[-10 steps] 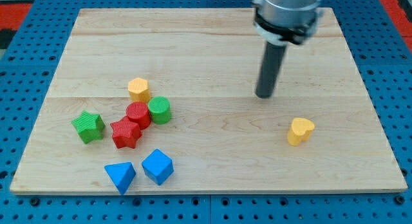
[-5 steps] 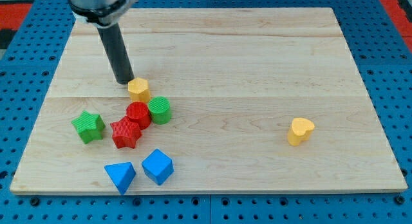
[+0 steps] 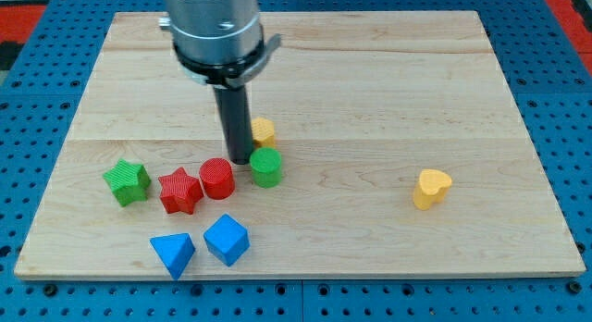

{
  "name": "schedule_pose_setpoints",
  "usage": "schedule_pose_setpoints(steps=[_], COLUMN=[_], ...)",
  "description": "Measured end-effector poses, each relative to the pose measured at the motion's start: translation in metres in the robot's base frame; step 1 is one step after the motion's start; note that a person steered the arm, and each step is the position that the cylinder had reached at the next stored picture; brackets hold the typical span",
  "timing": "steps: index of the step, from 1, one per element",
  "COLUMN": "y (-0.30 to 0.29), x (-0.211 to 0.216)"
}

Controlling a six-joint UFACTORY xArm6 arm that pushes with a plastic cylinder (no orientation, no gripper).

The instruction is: Slide the green circle towards the bottom right

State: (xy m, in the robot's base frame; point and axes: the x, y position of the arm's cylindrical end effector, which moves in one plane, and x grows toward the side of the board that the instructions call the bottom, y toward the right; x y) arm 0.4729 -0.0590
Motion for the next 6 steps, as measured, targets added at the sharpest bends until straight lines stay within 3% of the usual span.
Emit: schedule_pose_setpoints(steps=[2, 6], y=[0.014, 0.108], x=[0.031, 0.058])
